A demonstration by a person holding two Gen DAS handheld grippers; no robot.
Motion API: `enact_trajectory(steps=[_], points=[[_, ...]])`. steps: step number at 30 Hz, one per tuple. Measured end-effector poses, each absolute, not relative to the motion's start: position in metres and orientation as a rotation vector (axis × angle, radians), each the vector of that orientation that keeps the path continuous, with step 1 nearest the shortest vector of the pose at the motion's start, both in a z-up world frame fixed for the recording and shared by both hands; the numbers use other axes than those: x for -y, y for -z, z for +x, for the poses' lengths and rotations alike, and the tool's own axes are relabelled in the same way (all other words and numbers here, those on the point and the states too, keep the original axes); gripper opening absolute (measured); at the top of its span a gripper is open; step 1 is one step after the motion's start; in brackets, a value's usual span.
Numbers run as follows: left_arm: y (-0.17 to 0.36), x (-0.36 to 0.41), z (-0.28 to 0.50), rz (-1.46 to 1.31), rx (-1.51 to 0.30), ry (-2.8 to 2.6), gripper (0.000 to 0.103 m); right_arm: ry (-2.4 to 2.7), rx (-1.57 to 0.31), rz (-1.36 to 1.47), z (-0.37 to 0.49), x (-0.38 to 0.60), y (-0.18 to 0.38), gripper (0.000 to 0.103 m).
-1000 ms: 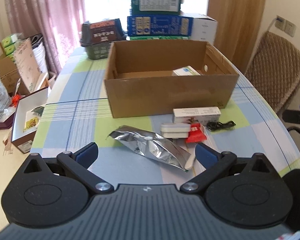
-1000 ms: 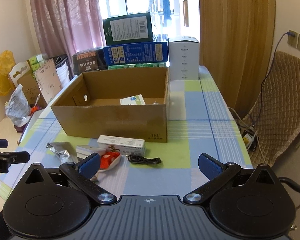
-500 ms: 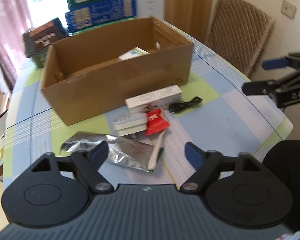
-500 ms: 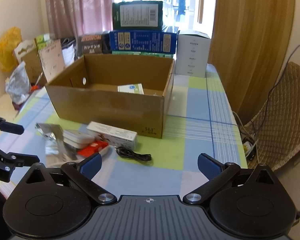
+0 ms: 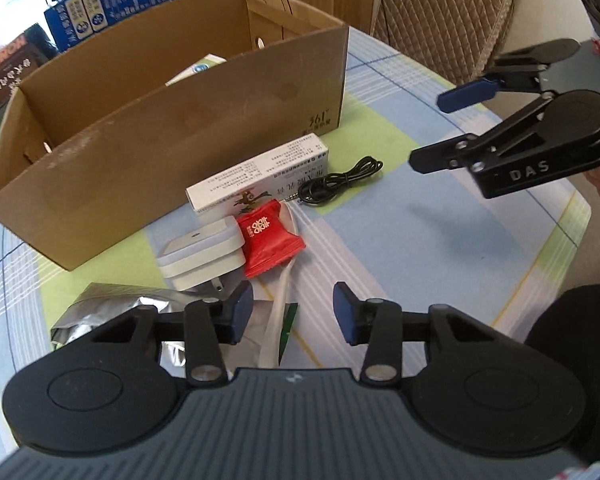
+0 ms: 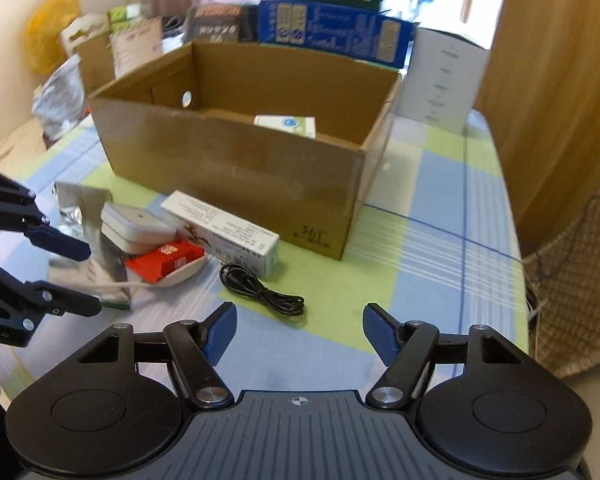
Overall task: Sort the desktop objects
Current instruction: 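Move the left tool to the wooden spoon while the right tool reaches the black cable, then close the left tool on the spoon while the right tool grips the black cable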
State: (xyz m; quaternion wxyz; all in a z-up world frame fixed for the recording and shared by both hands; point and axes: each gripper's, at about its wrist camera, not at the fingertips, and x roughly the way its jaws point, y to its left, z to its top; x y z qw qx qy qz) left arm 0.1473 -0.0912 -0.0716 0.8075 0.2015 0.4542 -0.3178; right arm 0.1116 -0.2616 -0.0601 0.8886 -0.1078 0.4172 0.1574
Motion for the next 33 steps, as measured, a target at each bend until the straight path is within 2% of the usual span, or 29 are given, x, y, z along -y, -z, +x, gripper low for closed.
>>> enact_trajectory(steps=[10,16,22,23,29,30,31,33], points=[[0.093,0.096,0.166,0.413,-1.037,0.699,0.017,-0.466,-0.925,-0.301,0.154,0.249,0.099,0.064],[0.1,0.095,0.172,0.388,-1.055,0.683,0.013,-0.518,-0.941,-0.359,0.165,0.239,0.116,0.063],[0.104,0.096,0.172,0.372,-1.067,0.67,0.012,-0.522,-0.974,-0.325,0.164,0.243,0.122,0.036],[0.105,0.097,0.172,0.368,-1.068,0.667,0.012,-0.52,-0.98,-0.313,0.163,0.245,0.121,0.027],[0.107,0.101,0.168,0.367,-1.075,0.659,0.012,-0.509,-1.03,-0.266,0.145,0.256,0.116,0.02],[0.107,0.102,0.166,0.366,-1.077,0.659,0.012,-0.503,-1.036,-0.252,0.142,0.259,0.114,0.013],[0.107,0.103,0.166,0.363,-1.08,0.659,0.012,-0.496,-1.043,-0.241,0.138,0.261,0.113,0.012],[0.107,0.106,0.162,0.352,-1.084,0.66,0.007,-0.466,-1.052,-0.234,0.128,0.269,0.111,0.011]])
